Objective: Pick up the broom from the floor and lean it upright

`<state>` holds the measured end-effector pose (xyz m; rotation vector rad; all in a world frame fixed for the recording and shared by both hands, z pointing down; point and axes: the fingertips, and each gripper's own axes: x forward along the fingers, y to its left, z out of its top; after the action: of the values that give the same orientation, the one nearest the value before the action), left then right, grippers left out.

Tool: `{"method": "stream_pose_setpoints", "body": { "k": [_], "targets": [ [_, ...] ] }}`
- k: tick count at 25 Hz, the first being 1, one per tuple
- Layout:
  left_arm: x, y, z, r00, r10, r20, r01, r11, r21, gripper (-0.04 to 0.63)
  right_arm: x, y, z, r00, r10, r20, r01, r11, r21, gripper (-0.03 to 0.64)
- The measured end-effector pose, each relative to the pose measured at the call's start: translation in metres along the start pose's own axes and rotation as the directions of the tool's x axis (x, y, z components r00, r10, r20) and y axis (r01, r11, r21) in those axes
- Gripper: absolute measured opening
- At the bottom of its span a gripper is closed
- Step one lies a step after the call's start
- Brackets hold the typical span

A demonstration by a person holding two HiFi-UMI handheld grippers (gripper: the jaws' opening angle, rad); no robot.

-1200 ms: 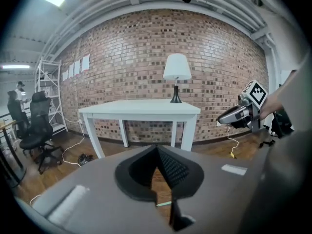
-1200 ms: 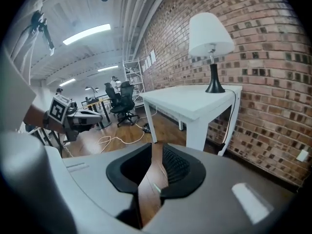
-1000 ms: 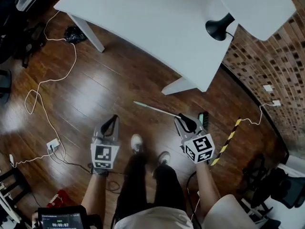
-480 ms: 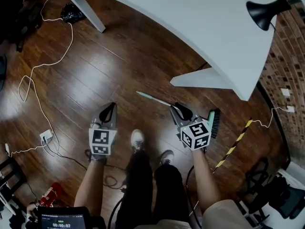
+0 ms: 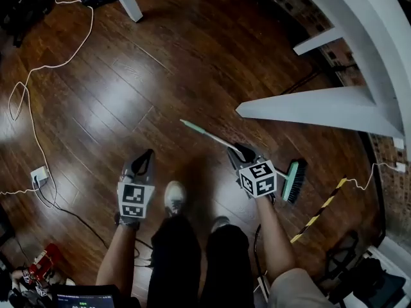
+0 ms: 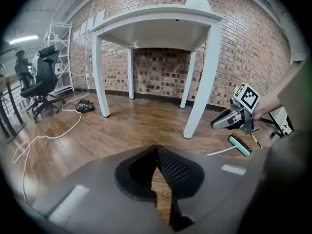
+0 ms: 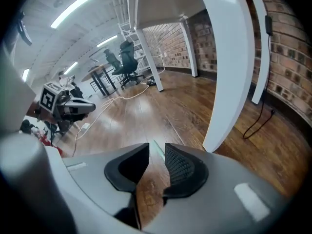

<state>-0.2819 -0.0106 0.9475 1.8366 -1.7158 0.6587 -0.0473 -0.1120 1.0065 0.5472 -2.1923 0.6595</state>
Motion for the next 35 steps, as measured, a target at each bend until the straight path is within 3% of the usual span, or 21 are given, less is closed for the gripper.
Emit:
{"method": "stream_pose_setpoints", "body": {
  "k": [8,14,19,23,28,31,35],
  "targets": [
    [0.052,-0.011,-0.072,0.998,-0.002,0.056,0.002,1.0,-0.003,0.0,0.106,-0.035,-0.063,0.991,0.004,-0.134,-0.038,0.968,-0.249,0.127],
    [0.078,-0.003,-0.106,0.997,0.055,0.063,-0.048,0.993,-0.112,0.0,0.151,-0.044,-0.096,0.973,0.033,-0.228,-0.102,0.949,-0.3,0.139],
    [0.076,0.001,-0.115,0.998,0.05,0.048,-0.045,0.994,-0.1,0.0,0.166,-0.043,-0.126,0.95,0.018,-0.311,-0.136,0.922,-0.362,0.144],
    [0.071,-0.001,-0.119,0.998,0.04,0.049,-0.035,0.995,-0.096,0.0,0.17,-0.042,-0.135,0.934,-0.028,-0.356,-0.116,0.918,-0.379,0.145],
    [0.069,0.007,-0.13,0.998,0.045,0.047,-0.036,0.984,-0.176,0.0,0.183,-0.048,-0.134,0.909,-0.082,-0.409,-0.103,0.906,-0.411,0.134],
    [0.068,0.01,-0.13,0.998,0.046,0.051,-0.037,0.985,-0.167,0.0,0.188,-0.044,-0.135,0.889,-0.058,-0.454,-0.155,0.895,-0.419,0.121],
    [0.066,0.014,-0.13,0.997,0.051,0.056,-0.04,0.984,-0.172,0.0,0.189,-0.044,-0.14,0.861,-0.105,-0.498,-0.166,0.866,-0.471,0.112]
  ]
}}
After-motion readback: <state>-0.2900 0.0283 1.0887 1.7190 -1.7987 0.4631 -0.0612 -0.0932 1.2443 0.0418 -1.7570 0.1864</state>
